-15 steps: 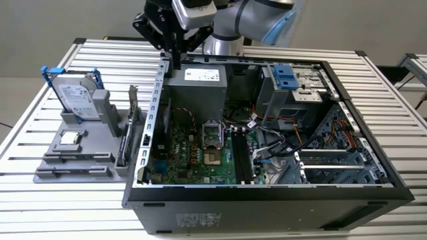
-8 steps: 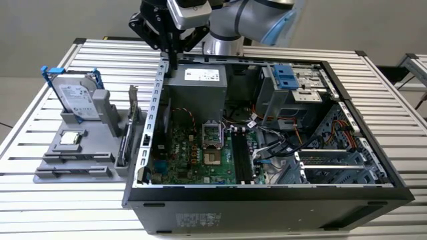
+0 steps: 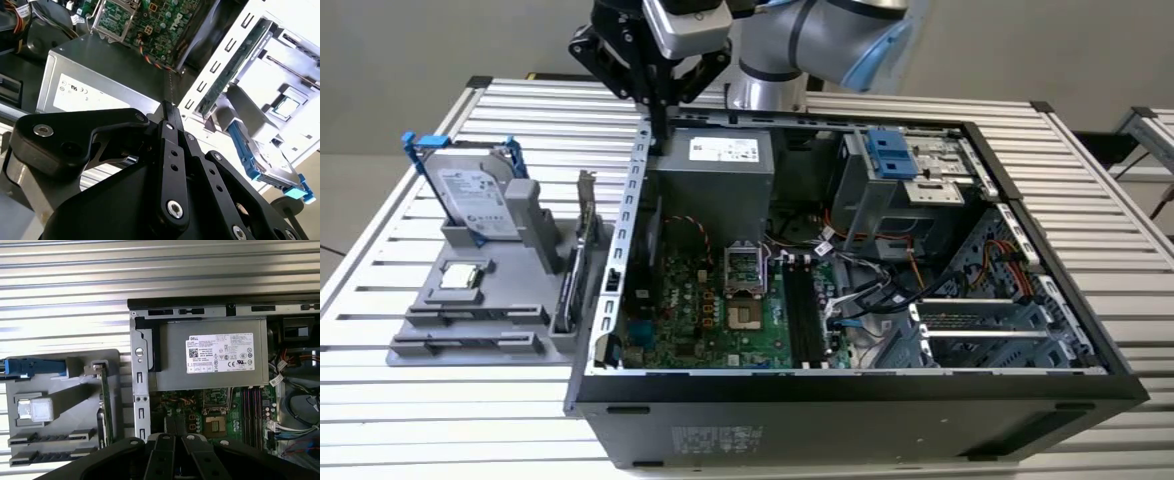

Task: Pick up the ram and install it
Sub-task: 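Reach for the ram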

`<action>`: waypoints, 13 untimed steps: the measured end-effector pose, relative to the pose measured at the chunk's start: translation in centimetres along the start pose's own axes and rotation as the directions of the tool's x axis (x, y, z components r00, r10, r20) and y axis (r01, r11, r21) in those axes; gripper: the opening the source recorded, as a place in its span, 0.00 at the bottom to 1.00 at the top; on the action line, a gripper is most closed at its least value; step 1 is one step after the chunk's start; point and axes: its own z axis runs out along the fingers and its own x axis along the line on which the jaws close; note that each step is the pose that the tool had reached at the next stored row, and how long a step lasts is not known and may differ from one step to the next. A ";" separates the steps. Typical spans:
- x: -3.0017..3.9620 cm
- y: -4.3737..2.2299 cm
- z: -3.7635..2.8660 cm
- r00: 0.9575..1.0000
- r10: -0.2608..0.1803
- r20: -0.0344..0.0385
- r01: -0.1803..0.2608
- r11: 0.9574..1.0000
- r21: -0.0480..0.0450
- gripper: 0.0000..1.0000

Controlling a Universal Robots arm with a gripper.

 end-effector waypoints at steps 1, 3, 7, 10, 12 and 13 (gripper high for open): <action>0.10 -0.01 0.00 1.000 0.000 0.000 0.000 1.000 0.000 0.00; 0.26 -0.02 -0.01 1.000 0.000 0.000 0.000 1.000 0.000 0.00; 0.58 -0.04 -0.01 1.000 0.000 0.000 0.000 1.000 0.000 0.00; 0.85 -0.06 -0.02 1.000 0.000 0.000 0.000 1.000 0.000 0.00; 1.04 -0.07 -0.03 1.000 0.000 0.000 0.000 1.000 0.000 0.00; 1.15 -0.08 -0.02 1.000 0.000 0.000 0.000 1.000 0.000 0.00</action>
